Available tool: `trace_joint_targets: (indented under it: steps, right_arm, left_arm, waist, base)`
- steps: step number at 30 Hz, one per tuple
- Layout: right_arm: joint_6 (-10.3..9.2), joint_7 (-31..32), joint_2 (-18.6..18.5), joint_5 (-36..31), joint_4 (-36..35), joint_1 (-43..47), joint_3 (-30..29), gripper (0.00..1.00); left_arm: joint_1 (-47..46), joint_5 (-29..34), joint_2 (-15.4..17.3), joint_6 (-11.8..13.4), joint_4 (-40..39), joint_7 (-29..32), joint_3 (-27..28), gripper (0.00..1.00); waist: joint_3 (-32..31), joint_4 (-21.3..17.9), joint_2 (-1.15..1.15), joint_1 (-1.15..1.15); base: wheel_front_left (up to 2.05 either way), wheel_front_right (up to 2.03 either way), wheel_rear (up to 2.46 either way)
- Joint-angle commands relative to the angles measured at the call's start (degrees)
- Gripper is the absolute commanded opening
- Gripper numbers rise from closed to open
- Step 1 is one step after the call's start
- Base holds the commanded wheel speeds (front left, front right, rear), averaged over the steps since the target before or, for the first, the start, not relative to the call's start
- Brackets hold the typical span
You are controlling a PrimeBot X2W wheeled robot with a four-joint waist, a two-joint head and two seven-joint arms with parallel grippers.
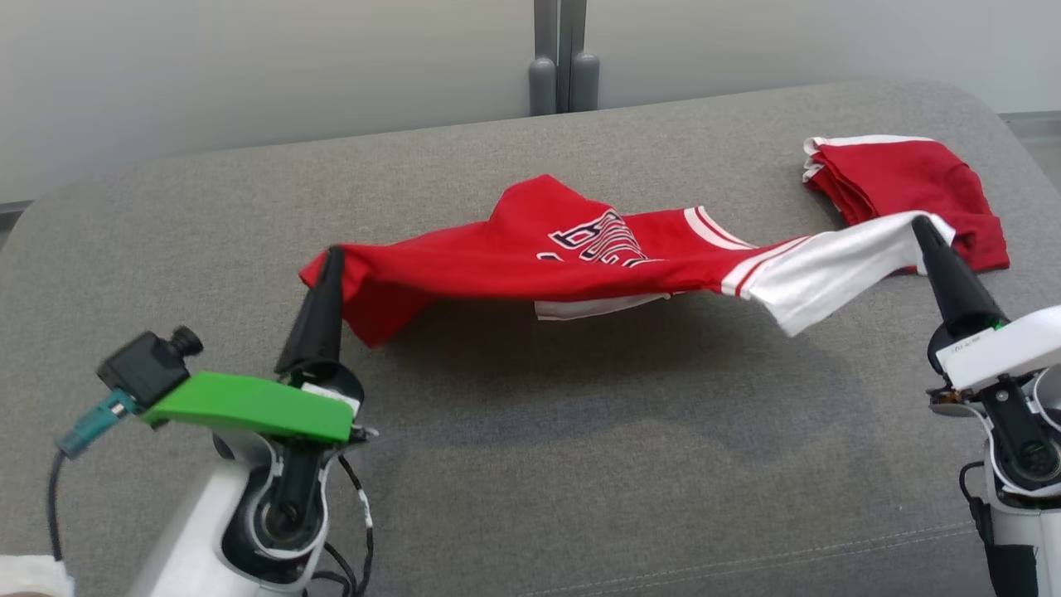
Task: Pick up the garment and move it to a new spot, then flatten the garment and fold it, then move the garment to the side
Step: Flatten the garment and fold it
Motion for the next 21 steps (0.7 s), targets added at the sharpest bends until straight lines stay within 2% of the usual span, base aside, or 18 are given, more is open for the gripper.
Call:
trace_joint_targets:
  steps: [1, 6, 11, 16, 21]
  right_arm:
    - [0.02, 1.09, -0.08, 0.54, -2.04, -1.20, -0.26, 0.00]
    - [0.02, 6.43, 0.38, -0.32, -8.32, -5.18, -0.29, 0.00]
    - [0.02, 13.02, 1.46, -1.96, -12.33, -11.34, -0.15, 0.00]
    - [0.02, 17.87, 3.07, -4.65, -14.12, -19.20, -0.56, 0.00]
    - [0.02, 19.56, 4.13, -7.04, -11.85, -26.55, -1.19, 0.00]
  left_arm:
    - [-1.99, 0.93, 1.41, 1.24, -2.97, 0.87, 0.85, 0.00]
    - [-7.58, 0.73, 4.98, 6.28, -12.84, 5.55, 2.88, 0.00]
    - [-15.40, 1.44, 7.75, 10.56, -17.34, 9.79, 4.70, 0.00]
    - [-24.20, 2.04, 9.48, 13.21, -16.63, 13.33, 5.56, 0.00]
    - [-32.05, 3.29, 10.67, 14.75, -12.48, 16.39, 5.30, 0.00]
  waist:
    - [-0.87, -0.31, 0.00, 0.00]
    - [-1.65, -1.03, 0.00, 0.00]
    - [-1.32, -2.00, 0.00, 0.00]
    - [0.72, -3.02, 0.00, 0.00]
    - [3.21, -3.86, 0.00, 0.00]
  base:
    - [0.00, 0.00, 0.00]
    - [0.00, 0.00, 0.00]
    - [0.00, 0.00, 0.00]
    - [0.00, 0.00, 0.00]
    - [0.00, 0.00, 0.00]
